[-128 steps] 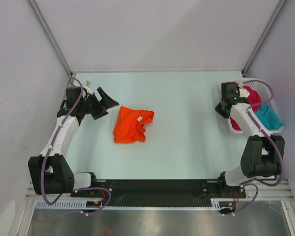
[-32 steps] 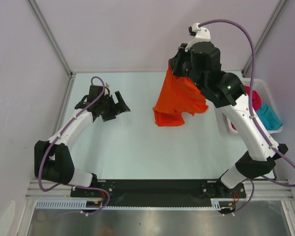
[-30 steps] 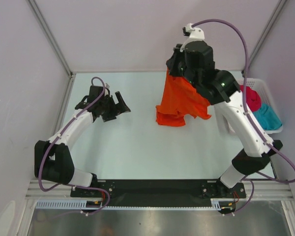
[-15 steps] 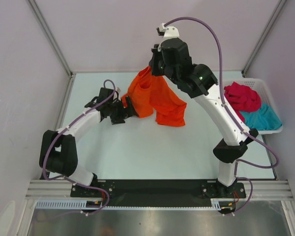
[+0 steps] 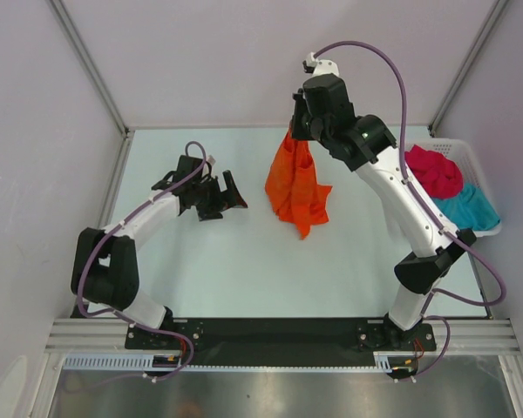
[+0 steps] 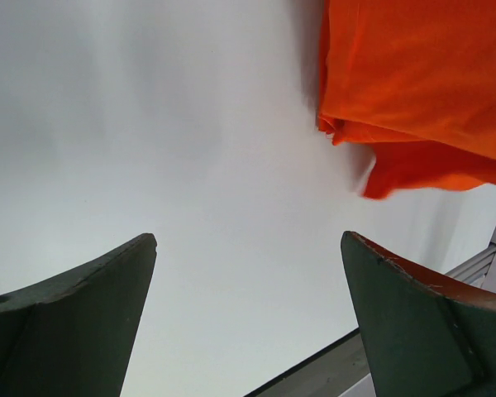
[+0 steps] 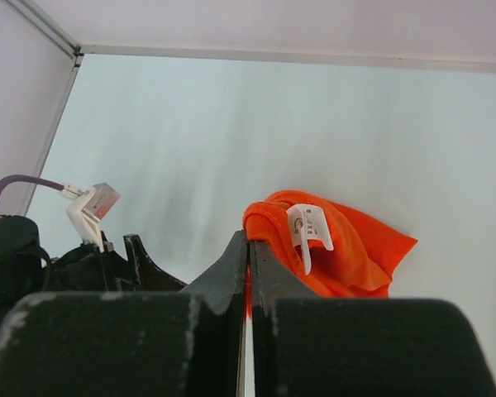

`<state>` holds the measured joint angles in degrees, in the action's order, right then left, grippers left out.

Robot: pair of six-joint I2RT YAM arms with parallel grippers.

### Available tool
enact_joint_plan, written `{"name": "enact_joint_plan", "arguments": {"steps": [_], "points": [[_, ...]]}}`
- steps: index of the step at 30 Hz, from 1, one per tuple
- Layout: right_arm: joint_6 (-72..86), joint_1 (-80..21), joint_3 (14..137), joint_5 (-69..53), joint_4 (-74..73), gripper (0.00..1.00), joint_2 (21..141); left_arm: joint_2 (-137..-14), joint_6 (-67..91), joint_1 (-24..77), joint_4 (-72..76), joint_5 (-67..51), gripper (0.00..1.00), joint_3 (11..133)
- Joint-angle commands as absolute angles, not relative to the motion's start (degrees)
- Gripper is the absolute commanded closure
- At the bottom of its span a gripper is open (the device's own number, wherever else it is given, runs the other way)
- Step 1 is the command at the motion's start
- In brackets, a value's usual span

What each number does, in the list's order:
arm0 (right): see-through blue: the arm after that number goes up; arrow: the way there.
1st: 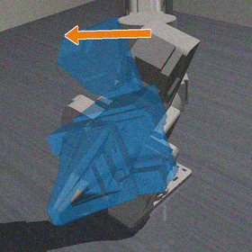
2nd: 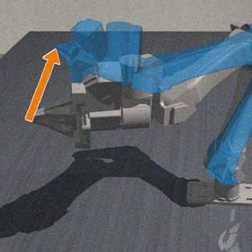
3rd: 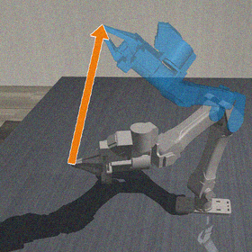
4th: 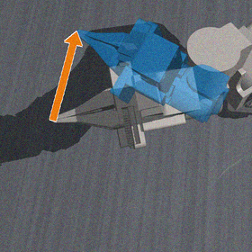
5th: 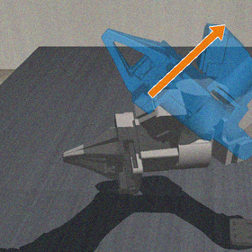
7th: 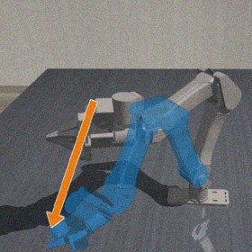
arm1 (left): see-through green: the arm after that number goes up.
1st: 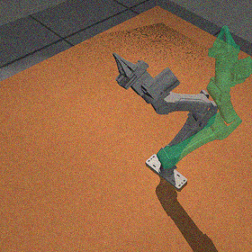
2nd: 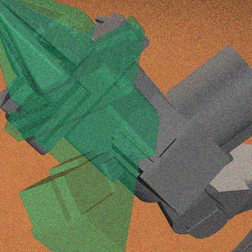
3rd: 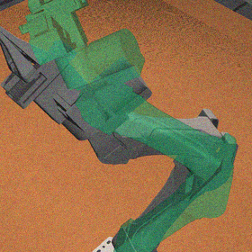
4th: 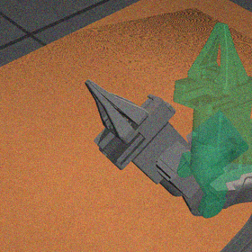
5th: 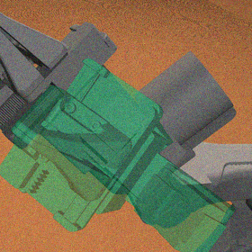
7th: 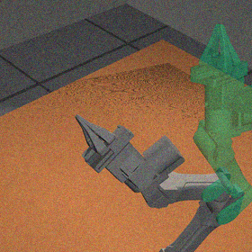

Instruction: Fold and stack the t-shirts

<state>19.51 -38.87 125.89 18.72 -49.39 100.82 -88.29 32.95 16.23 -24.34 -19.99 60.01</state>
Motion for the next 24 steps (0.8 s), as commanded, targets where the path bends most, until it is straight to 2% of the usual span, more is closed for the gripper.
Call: {"name": "enact_joint_plan", "arguments": {"steps": [1, 14, 24], "points": [[19.86, -39.37, 127.97, 18.46, -46.76, 1.00, 98.70, -88.68, 33.04, 16.87, -21.89, -20.92, 0.00, 61.87], [20.48, -39.64, 125.69, 18.37, -47.81, 1.00, 97.39, -95.27, 35.33, 28.38, -14.07, -20.30, 0.00, 65.30], [21.62, -41.92, 122.35, 19.25, -49.04, 1.00, 94.66, -101.68, 37.00, 30.23, -10.28, -18.64, 0.00, 69.25]]}}
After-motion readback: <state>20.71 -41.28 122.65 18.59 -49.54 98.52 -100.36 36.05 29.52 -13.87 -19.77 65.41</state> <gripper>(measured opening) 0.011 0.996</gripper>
